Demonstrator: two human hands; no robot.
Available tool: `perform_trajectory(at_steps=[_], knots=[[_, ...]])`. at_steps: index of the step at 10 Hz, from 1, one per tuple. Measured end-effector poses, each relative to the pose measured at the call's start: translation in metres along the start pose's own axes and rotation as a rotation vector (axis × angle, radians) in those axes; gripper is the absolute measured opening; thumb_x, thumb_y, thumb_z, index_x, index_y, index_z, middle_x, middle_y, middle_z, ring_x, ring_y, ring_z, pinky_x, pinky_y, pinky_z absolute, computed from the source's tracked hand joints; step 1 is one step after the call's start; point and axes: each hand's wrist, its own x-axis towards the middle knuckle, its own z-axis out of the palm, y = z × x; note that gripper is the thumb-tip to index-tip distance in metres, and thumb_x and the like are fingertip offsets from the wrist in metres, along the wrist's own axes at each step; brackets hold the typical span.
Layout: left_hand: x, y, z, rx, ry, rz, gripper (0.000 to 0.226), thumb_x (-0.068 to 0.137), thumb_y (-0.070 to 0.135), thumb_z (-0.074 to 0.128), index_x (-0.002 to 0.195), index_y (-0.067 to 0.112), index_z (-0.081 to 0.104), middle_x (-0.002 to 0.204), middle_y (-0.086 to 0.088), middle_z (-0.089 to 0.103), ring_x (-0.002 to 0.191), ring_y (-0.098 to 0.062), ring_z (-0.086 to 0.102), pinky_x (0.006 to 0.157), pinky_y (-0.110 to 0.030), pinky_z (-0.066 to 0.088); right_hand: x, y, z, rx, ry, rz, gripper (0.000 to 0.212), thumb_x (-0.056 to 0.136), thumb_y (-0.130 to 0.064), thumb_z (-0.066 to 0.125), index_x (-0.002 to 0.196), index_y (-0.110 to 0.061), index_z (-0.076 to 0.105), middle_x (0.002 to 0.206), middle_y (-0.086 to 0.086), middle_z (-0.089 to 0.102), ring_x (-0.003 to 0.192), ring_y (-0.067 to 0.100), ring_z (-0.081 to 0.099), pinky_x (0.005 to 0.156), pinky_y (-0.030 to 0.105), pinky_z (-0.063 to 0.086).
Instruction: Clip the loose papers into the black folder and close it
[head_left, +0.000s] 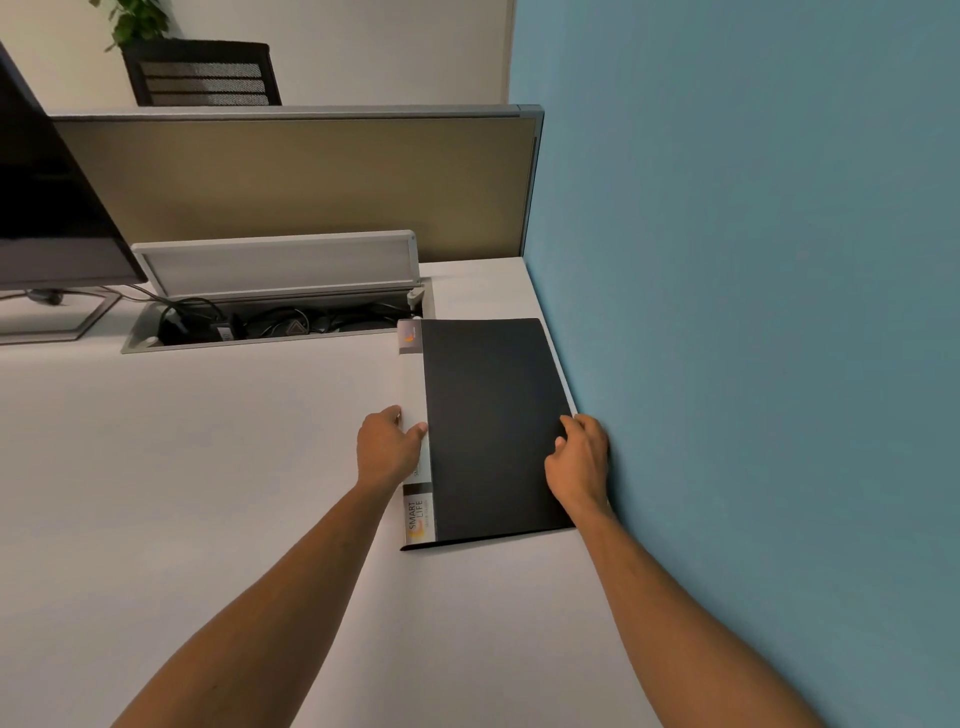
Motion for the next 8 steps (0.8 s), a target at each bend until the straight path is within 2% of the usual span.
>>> perform_trajectory(at_steps=[1,2,3,5,6,8], knots=[[0.000,0.001,-0.001,0.052,0.001,0.027,0.049,0.091,0.032,0.062,0.131,0.005,0.052,0.132,-0.012,0.058,0.115,-0.036,0.058,0.099,-0.047,0.048,-0.002,0.001,0.003,-0.043,0.008,-0.007,0.035,0.089,0.004,0.048,0.123,0.002,0.056,0.133,0.016,0.051,0.124,0.031,0.045,0.102,0.037,0.039],[-0.004,0.003,-0.001,0.076,-0.006,0.046,0.050,0.092,0.032,0.060,0.134,0.006,0.049,0.135,-0.012,0.056,0.118,-0.035,0.056,0.100,-0.046,0.046,-0.004,0.001,0.004,-0.062,-0.012,0.007,0.042,0.089,0.003,0.047,0.131,0.001,0.051,0.143,0.015,0.045,0.133,0.031,0.039,0.108,0.039,0.037],[-0.006,0.005,-0.001,0.055,-0.036,0.066,0.047,0.093,0.028,0.060,0.133,0.004,0.050,0.134,-0.013,0.057,0.117,-0.035,0.057,0.099,-0.044,0.046,-0.006,0.001,0.003,-0.041,-0.034,0.023,0.048,0.090,0.004,0.046,0.138,-0.001,0.044,0.149,0.014,0.038,0.139,0.029,0.032,0.114,0.038,0.031],[-0.010,-0.001,-0.007,-0.030,-0.085,0.081,0.050,0.094,0.025,0.059,0.139,0.006,0.045,0.139,-0.012,0.053,0.121,-0.035,0.055,0.098,-0.044,0.047,-0.004,0.004,0.000,-0.012,-0.054,0.041,0.048,0.092,0.004,0.042,0.140,-0.001,0.042,0.152,0.014,0.035,0.141,0.027,0.029,0.115,0.035,0.027],[-0.015,-0.007,-0.015,-0.063,-0.064,0.080,0.051,0.094,0.028,0.058,0.140,0.009,0.045,0.144,-0.010,0.049,0.125,-0.033,0.052,0.099,-0.043,0.046,-0.005,-0.001,-0.002,-0.021,-0.031,0.034,0.042,0.096,-0.002,0.041,0.138,-0.002,0.044,0.150,0.013,0.037,0.140,0.028,0.032,0.113,0.038,0.030],[-0.012,-0.037,-0.049,-0.037,0.066,0.111,0.042,0.092,0.031,0.060,0.131,0.014,0.054,0.142,-0.009,0.050,0.127,-0.028,0.050,0.108,-0.042,0.041,-0.013,-0.026,0.013,-0.118,0.042,-0.100,0.042,0.099,-0.026,0.046,0.134,-0.004,0.049,0.145,0.015,0.045,0.137,0.030,0.036,0.113,0.042,0.031]])
